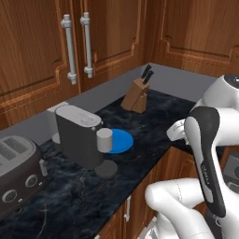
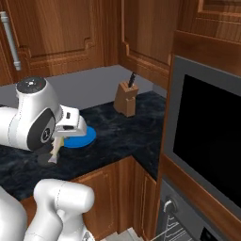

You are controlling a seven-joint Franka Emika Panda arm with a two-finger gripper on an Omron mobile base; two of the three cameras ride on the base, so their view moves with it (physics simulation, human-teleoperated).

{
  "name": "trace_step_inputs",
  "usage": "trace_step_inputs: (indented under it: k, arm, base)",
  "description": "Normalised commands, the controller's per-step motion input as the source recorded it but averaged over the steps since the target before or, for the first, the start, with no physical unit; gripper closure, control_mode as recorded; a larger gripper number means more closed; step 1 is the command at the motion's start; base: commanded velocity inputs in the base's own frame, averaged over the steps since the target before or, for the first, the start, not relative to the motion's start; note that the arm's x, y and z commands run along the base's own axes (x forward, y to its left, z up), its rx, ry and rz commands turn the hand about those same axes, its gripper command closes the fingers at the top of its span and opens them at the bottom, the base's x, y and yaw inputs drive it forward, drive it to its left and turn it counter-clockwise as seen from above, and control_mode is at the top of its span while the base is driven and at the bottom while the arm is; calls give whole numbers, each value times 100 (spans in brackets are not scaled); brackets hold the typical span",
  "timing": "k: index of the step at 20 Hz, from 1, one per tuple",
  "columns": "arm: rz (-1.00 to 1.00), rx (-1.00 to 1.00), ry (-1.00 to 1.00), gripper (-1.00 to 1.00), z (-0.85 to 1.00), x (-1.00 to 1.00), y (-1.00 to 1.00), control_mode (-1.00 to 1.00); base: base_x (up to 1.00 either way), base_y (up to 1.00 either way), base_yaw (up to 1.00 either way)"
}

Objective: Take the fish from the oven and place it on the plate on the counter.

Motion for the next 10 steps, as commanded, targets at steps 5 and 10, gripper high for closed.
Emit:
trace_step_inputs:
  k: [5,10]
  arm:
    - [0,0,0,100,0,0,0,100]
    - [0,0,0,100,0,0,0,100]
  base:
    - [98,11,3]
    - [100,9,2]
